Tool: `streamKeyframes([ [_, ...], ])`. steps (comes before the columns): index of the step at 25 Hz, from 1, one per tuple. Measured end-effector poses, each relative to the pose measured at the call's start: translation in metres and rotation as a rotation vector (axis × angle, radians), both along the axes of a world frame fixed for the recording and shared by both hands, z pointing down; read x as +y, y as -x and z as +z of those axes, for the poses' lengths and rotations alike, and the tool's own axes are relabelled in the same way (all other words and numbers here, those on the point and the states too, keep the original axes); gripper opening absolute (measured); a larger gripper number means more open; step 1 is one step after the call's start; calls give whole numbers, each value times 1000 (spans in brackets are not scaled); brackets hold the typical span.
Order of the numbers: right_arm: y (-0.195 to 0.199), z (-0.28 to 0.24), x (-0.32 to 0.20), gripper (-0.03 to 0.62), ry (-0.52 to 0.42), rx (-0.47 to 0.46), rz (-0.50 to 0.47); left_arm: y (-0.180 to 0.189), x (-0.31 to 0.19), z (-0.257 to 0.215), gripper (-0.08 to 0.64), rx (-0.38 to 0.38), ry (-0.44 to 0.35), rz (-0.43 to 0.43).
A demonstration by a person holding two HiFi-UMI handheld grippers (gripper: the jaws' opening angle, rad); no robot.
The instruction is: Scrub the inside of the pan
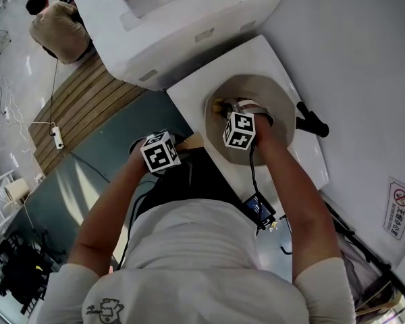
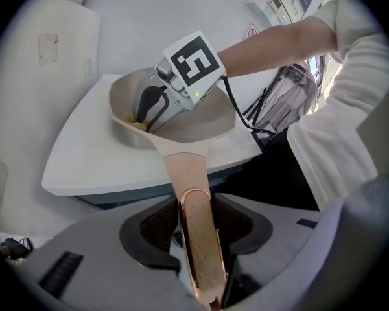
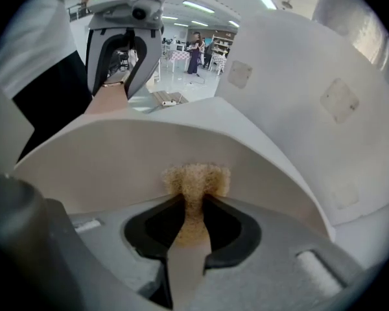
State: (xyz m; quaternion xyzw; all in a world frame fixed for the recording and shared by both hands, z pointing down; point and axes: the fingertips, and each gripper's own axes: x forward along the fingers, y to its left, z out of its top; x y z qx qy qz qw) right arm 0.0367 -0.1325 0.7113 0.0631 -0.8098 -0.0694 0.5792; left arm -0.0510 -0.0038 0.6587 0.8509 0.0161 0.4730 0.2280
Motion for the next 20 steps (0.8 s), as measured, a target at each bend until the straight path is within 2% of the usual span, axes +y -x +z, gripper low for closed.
streamKeyframes([
  [4,3,-1,16,89,98,-44,26,0,1,0,172,1,0,-1],
  [11,6,-10,49,87,360,-133,114,-2,2,1,172,-3,3,-18],
  [20,-9,-11,85,87,645,-135,222,-7,7,1,169,-1,-13,-42],
])
